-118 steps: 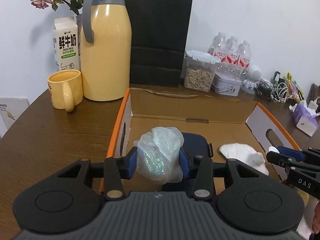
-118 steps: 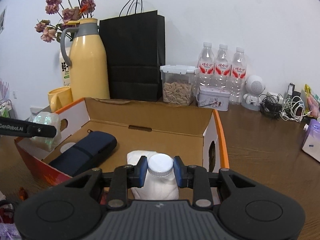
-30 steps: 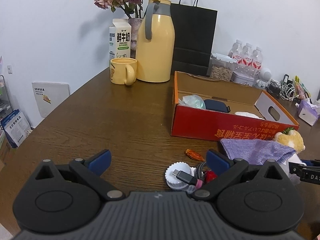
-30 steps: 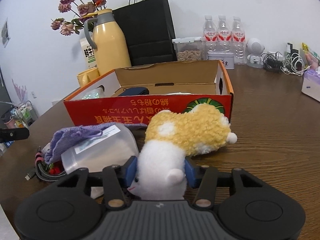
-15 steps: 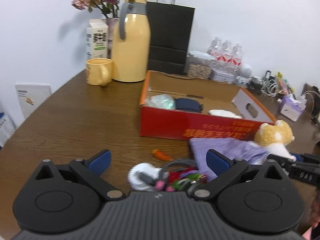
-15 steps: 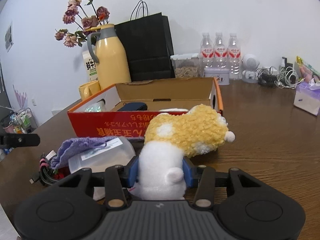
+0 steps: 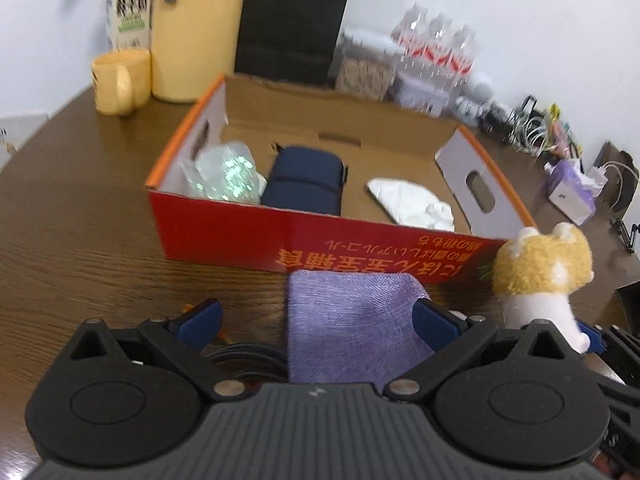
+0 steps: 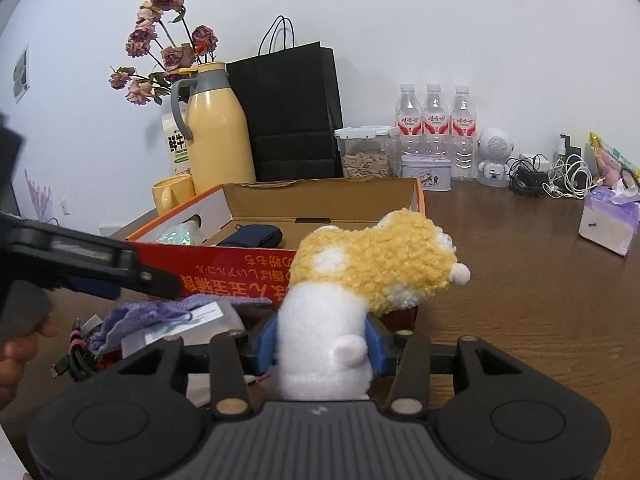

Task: Organize objects
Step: 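Grasp the yellow-and-white plush dog with the right tool while the left tool grasps the lavender cloth, then carry the plush dog and lavender cloth into the box and open both tools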

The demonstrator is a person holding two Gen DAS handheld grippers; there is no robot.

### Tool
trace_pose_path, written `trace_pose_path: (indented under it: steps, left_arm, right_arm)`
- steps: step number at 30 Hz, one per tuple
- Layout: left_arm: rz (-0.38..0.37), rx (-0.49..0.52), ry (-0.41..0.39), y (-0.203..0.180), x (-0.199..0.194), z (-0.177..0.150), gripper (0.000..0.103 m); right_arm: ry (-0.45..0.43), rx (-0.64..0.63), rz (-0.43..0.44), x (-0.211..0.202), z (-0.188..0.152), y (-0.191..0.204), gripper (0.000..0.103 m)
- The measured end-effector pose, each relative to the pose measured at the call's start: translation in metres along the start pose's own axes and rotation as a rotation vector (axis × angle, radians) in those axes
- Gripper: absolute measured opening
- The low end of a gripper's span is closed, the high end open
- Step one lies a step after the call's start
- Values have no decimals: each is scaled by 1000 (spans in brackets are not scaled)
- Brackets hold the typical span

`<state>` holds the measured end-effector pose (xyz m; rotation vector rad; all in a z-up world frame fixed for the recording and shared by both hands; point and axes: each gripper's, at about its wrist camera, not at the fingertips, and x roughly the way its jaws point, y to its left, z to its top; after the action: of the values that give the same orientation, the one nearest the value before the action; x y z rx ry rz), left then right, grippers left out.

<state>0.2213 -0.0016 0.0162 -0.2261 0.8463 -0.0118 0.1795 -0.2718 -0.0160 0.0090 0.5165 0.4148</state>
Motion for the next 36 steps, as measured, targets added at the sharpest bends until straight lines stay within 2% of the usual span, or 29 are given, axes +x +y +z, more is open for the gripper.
trace_pose_path:
  steps: [6, 10, 13, 15, 16, 17, 18, 19, 22, 23, 27, 36]
  left_arm:
    - [30, -24, 113, -6, 32, 2, 103]
    - [30, -25, 130, -9, 37, -4, 102]
    - [15, -11, 118, -12, 32, -11, 89]
    - [-4, -8, 110, -15, 28, -13, 72]
    - [-11, -11, 109, -15, 26, -13, 69]
    - [-5, -11, 103, -16, 24, -14, 61]
    - [12, -7, 94, -18, 23, -13, 46]
    - [31, -8, 97, -18, 23, -14, 36]
    - [20, -25, 100, -13, 21, -14, 26]
    - [27, -18, 92, -14, 19, -15, 16]
    - [16, -20, 72, -10, 11, -16, 6]
    - [-57, -45, -34, -1, -32, -13, 4]
  right_arm:
    - [1, 1, 9, 8, 3, -9, 44]
    - [-1, -9, 25, 10, 2, -8, 44]
    - [-1, -13, 40, 10, 0, -5, 44]
    - [4, -14, 50, 10, -2, -5, 44]
    - [6, -14, 54, 10, -3, -4, 44]
    - [8, -15, 57, 10, -4, -3, 44]
    - [9, -15, 60, 9, -5, -3, 44]
    - [9, -16, 60, 8, -6, -2, 44]
    - [8, -17, 59, 6, -7, -1, 44]
    - [8, -17, 59, 5, -7, -1, 44]
    - [3, -23, 59, -1, -8, 2, 44]
    - [-25, -43, 56, -18, -4, 12, 44]
